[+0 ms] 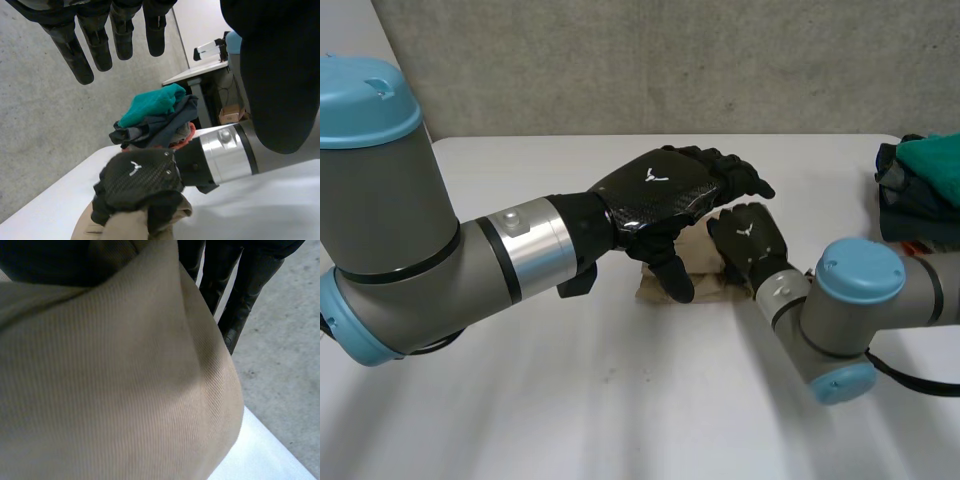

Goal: Fold the laundry.

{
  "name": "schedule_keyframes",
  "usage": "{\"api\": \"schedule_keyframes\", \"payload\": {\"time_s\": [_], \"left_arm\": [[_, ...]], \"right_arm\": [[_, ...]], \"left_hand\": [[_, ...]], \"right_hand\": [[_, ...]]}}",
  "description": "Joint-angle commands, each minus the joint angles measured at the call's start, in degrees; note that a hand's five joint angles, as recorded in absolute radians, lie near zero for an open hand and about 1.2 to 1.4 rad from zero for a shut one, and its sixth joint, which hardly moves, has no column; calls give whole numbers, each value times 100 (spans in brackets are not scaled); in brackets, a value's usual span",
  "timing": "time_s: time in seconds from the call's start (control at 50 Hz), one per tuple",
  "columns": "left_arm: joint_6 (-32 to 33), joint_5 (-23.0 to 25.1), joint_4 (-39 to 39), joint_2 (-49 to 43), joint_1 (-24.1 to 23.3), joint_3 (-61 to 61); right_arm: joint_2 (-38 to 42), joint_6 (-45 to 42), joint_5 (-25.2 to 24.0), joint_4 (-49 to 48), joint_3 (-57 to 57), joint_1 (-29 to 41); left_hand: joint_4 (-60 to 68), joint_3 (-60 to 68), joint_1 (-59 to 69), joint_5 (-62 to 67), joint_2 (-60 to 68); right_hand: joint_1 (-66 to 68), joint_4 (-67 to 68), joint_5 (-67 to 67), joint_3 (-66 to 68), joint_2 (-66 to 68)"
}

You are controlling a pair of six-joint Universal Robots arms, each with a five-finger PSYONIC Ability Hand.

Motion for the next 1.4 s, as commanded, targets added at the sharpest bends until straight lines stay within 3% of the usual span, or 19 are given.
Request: {"api": "schedule_keyframes", "payload": {"time_s": [0.02,0.08,0.28,0.46,0.62,0.7,0.88,0.96,1.16,1.3,1.32,1.34,1.38,1.4], "left_arm": [[0,-5,0,193,93,-107],[0,4,0,342,216,-230],[0,13,0,483,348,-432],[-9,-5,88,519,322,-415],[-35,-14,150,536,287,-388],[-35,-92,150,598,287,-397],[-18,-277,150,589,243,-441],[-18,-286,150,571,234,-450],[-18,-479,150,571,138,-476],[-18,-497,150,571,102,-485],[-18,-497,150,571,94,-485],[-9,-497,150,571,85,-485],[-9,-497,150,571,76,-485],[-17,-497,150,580,67,-485]], "right_arm": [[-147,35,-113,287,-504,-483],[-156,34,-253,472,-707,-624],[-200,87,-1519,578,-1445,-1459],[-525,736,-1590,183,-2508,-2030],[-587,2230,-1712,-731,-3326,-3339],[-429,2460,-2046,-925,-3336,-3902],[230,3093,-3898,-1187,-2731,-4904],[511,3137,-4400,-1784,-2283,-5238],[881,3137,-4964,-2656,-1666,-5714],[1048,3111,-4798,-2657,-1771,-5731],[1013,3111,-4754,-2639,-1745,-5731],[856,3119,-4658,-2595,-1693,-5723],[619,3119,-4500,-2534,-1587,-5705],[339,3119,-4307,-2412,-1456,-5696]], "left_hand": [[183,150,121,207,173],[183,150,121,207,173],[166,133,104,191,156],[166,133,104,191,156],[183,150,121,207,173],[200,167,138,224,190],[216,183,154,241,206],[217,184,154,241,207],[234,201,171,258,224],[250,217,188,275,240],[250,217,188,275,240],[250,217,188,275,240],[250,217,188,275,240],[250,217,188,275,240]], "right_hand": [[2881,1278,1922,1407,1263],[2881,1278,1922,1407,1263],[2881,1278,1922,1407,1263],[2881,1278,1922,1407,1263],[2881,1278,1922,1407,1263],[2881,1278,1922,1407,1263],[2881,1278,1922,1407,1263],[2881,1278,1922,1407,1263],[2881,1278,1922,1407,1263],[2881,1278,1922,1407,1263],[1987,384,1029,514,370],[-603,-2206,-1561,-2076,-2220],[-2069,-3672,-3027,-3542,-3686],[-3458,-5061,-4416,-4931,-5075]]}}
